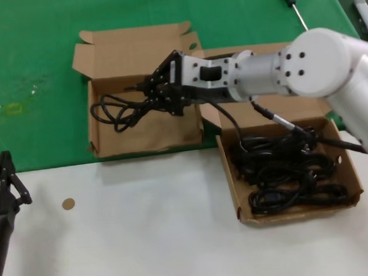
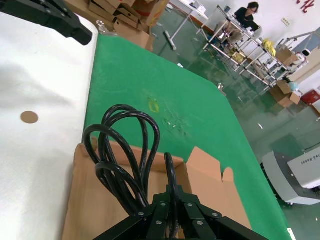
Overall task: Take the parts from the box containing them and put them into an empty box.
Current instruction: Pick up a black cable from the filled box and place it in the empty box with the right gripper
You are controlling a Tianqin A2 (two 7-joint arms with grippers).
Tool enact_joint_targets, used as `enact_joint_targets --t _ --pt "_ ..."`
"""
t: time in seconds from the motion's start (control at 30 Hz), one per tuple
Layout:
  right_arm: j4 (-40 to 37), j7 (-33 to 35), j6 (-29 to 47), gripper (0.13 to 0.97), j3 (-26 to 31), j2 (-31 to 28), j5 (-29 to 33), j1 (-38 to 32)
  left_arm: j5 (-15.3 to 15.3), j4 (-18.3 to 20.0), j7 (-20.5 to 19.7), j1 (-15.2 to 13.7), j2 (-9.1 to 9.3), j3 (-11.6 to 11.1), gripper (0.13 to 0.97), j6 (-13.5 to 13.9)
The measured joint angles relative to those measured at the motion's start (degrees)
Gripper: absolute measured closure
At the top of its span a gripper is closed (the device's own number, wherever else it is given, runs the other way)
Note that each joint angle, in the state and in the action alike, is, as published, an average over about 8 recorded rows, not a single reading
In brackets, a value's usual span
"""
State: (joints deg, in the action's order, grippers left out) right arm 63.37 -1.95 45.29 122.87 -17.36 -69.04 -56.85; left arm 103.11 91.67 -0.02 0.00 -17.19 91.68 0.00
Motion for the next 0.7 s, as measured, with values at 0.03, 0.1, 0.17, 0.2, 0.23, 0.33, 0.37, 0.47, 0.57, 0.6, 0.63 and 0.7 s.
enact_joint_targets --t 0.03,0.1,0.17,0.2,0.23,0.33,0.37,0.47,0.57,0.6,0.63,0.7 --pt "-0.98 0.36 -0.38 0.939 0.06 0.64 -0.04 -0.22 0.00 0.00 0.00 0.00 0.00 0.00 0.945 0.00" --pt "-2.97 1.18 -1.10 0.939 0.11 1.82 -0.24 -0.65 0.00 0.00 0.00 0.00 0.00 0.00 0.945 0.00" --pt "-4.98 2.08 -1.80 0.939 0.10 2.89 -0.56 -1.09 0.00 0.00 0.00 0.00 0.00 0.00 0.945 0.00" --pt "-5.96 2.54 -2.14 0.939 0.08 3.37 -0.73 -1.29 0.00 0.00 0.00 0.00 0.00 0.00 0.945 0.00" --pt "-6.87 2.97 -2.44 0.939 0.05 3.79 -0.89 -1.49 0.00 0.00 0.00 0.00 0.00 0.00 0.945 0.00" --pt "-9.63 4.26 -3.34 0.939 -0.02 4.90 -1.29 -2.12 0.00 0.00 0.00 0.00 0.00 0.00 0.945 0.00" --pt "-10.58 4.73 -3.66 0.939 -0.03 5.22 -1.37 -2.35 0.00 0.00 0.00 0.00 0.00 0.00 0.945 0.00" --pt "-13.29 6.11 -4.53 0.939 -0.03 6.03 -1.56 -3.07 0.00 0.00 0.00 0.00 0.00 0.00 0.945 0.00" --pt "-15.89 7.45 -5.32 0.939 -0.06 6.70 -1.74 -3.82 0.00 0.00 0.00 0.00 0.00 0.00 0.945 0.00" --pt "-16.63 7.87 -5.55 0.939 -0.09 6.88 -1.84 -4.05 0.00 0.00 0.00 0.00 0.00 0.00 0.945 0.00" --pt "-17.32 8.24 -5.74 0.939 -0.13 7.05 -1.94 -4.26 0.00 0.00 0.00 0.00 0.00 0.00 0.945 0.00" --pt "-18.53 8.92 -6.11 0.939 -0.23 7.37 -2.16 -4.66 0.00 0.00 0.00 0.00 0.00 0.00 0.945 0.00"
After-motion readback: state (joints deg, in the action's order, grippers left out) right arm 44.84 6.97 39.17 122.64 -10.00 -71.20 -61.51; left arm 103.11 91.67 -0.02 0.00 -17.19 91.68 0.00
